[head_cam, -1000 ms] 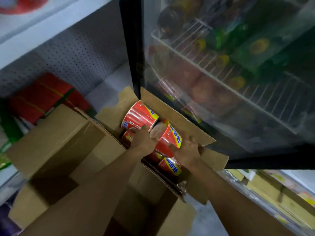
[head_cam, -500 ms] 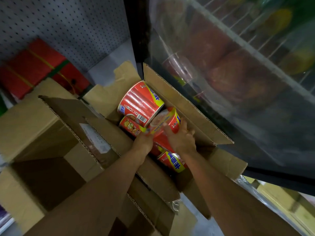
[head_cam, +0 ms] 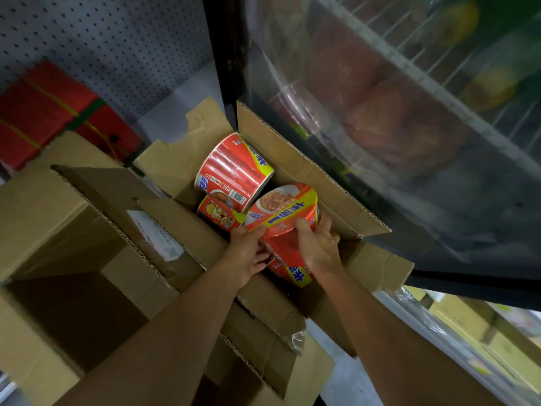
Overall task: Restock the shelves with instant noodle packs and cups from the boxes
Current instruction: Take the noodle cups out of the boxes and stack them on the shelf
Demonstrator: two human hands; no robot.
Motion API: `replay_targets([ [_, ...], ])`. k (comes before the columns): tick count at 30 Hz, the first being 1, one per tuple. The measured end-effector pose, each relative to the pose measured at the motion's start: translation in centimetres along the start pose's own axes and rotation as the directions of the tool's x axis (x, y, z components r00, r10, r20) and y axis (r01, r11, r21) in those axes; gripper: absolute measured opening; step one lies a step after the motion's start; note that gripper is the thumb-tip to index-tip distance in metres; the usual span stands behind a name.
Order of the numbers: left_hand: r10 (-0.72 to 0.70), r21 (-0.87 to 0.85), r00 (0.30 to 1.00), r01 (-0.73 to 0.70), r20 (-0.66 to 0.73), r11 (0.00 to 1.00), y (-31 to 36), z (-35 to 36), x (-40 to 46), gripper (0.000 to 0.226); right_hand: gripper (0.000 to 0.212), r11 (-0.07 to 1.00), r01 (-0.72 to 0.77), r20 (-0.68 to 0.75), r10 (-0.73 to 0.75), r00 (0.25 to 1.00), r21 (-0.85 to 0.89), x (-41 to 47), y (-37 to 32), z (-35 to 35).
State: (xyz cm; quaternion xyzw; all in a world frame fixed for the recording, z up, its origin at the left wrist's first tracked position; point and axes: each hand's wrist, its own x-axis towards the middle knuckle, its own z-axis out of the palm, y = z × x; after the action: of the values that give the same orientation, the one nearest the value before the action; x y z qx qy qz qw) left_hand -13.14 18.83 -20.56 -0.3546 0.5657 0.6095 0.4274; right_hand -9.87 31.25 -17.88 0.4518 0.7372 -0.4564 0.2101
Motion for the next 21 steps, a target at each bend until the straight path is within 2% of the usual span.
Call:
replay_targets([
  [8, 0.014, -0.025, 0.978, -0.009, 0.208, 1.000, 0.3, -1.4, -4.4, 0.062, 0.069, 0.993, 0.079, -0.055, -0.075, 0.996, 0.089, -4.4, -1.4, -1.0],
  [11, 0.039, -0.043, 0.965, -0.029, 0.261, 0.999, 1.0, -2.3, -6.0, 0.079, 0.066, 0.985, 0.132, -0.053, -0.126, 0.991, 0.114, -5.8, -2.6, -0.8],
  [13, 0.081, -0.088, 0.958, -0.059, 0.274, 0.994, 1.6, -3.1, -6.8, 0.077, 0.064, 0.976, 0.187, -0.053, -0.182, 0.982, 0.113, -6.6, -3.6, -0.4],
  [15, 0.136, -0.143, 0.957, -0.102, 0.258, 0.985, 2.2, -4.0, -7.5, 0.070, 0.061, 0.961, 0.245, -0.040, -0.242, 0.969, 0.125, -7.1, -4.6, 0.2],
  [17, 0.191, -0.182, 0.962, -0.156, 0.196, 0.971, 2.8, -5.0, -7.8, 0.073, 0.062, 0.950, 0.281, -0.005, -0.283, 0.959, 0.135, -7.3, -5.6, 1.3],
  [21, 0.281, -0.293, 0.960, -0.267, 0.005, 0.918, 4.2, -6.7, -8.1, 0.052, 0.083, 0.917, 0.379, 0.100, -0.392, 0.915, 0.124, -7.7, -6.9, 3.4],
])
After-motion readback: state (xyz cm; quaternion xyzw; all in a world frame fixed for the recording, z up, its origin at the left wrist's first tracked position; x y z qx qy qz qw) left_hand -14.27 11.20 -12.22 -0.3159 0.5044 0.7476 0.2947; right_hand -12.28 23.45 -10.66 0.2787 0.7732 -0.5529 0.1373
